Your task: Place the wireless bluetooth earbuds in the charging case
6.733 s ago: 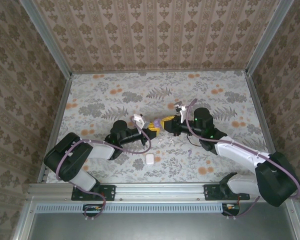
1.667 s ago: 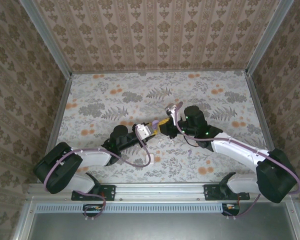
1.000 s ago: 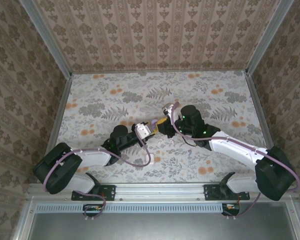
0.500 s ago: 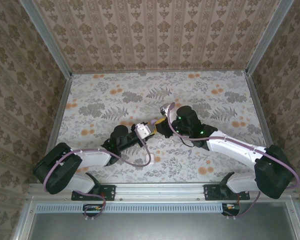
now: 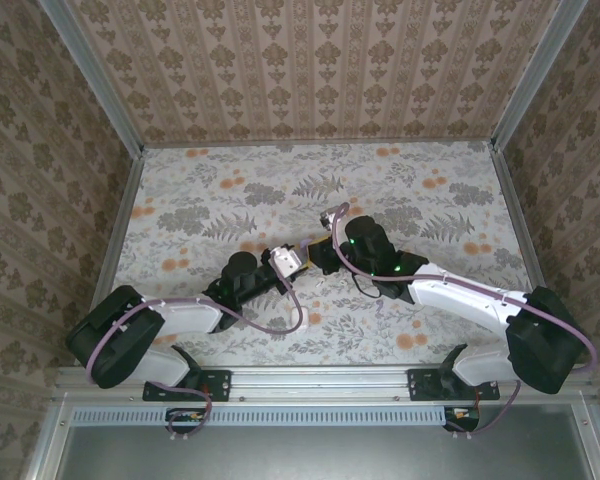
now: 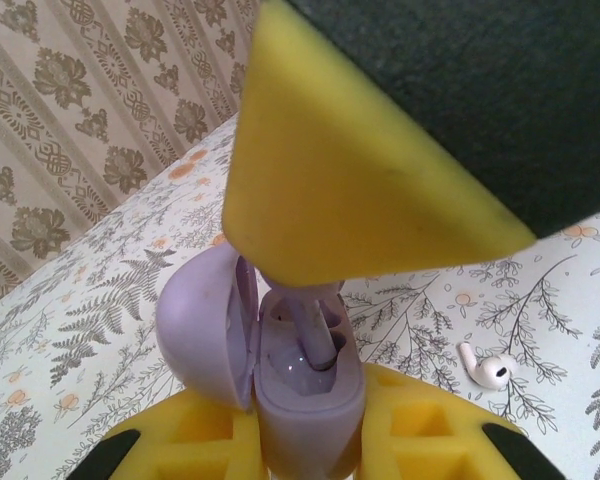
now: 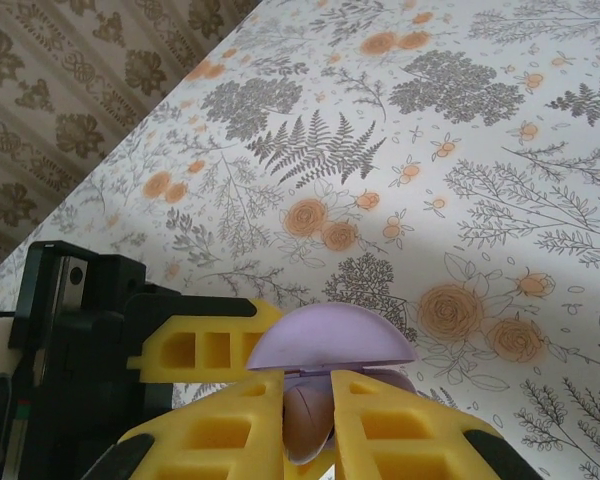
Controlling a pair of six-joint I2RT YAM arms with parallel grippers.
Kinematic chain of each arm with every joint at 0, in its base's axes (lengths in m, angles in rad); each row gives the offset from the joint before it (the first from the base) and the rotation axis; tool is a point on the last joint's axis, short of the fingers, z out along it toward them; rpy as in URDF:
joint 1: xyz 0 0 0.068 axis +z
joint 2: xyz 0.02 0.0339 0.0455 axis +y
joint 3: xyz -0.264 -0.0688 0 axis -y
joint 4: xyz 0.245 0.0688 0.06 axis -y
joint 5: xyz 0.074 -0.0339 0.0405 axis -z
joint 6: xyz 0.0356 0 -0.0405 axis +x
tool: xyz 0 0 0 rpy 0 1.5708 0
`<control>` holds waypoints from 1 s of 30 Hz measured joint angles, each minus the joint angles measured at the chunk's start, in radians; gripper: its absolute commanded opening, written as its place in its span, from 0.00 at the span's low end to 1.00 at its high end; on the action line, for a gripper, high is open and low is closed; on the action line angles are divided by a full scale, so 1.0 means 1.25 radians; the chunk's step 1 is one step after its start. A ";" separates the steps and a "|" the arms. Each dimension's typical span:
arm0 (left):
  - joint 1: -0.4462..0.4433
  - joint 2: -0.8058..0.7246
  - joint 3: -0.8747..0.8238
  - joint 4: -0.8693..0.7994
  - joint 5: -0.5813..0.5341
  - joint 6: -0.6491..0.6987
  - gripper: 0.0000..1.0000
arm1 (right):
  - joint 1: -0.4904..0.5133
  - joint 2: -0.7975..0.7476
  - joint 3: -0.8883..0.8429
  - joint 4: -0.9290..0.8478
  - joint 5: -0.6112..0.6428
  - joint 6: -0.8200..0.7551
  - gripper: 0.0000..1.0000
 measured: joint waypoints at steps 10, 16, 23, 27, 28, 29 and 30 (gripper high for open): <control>0.000 0.000 -0.013 0.050 -0.021 -0.044 0.09 | 0.011 0.002 0.001 0.027 0.032 0.055 0.16; 0.000 0.008 -0.014 0.059 -0.023 -0.056 0.10 | 0.025 0.015 0.009 0.034 0.065 0.067 0.16; 0.000 0.009 -0.014 0.088 -0.023 -0.062 0.09 | 0.048 0.016 0.031 0.020 0.122 0.070 0.15; 0.000 0.009 -0.014 0.094 -0.026 -0.062 0.10 | 0.058 0.016 0.038 0.011 0.155 0.070 0.15; 0.000 0.010 -0.014 0.094 -0.026 -0.062 0.09 | 0.060 0.016 0.038 0.009 0.163 0.070 0.15; -0.001 0.011 -0.014 0.094 -0.026 -0.062 0.09 | 0.062 0.016 0.038 0.007 0.168 0.070 0.15; -0.001 0.011 -0.014 0.093 -0.026 -0.062 0.10 | 0.063 0.016 0.039 0.004 0.172 0.070 0.15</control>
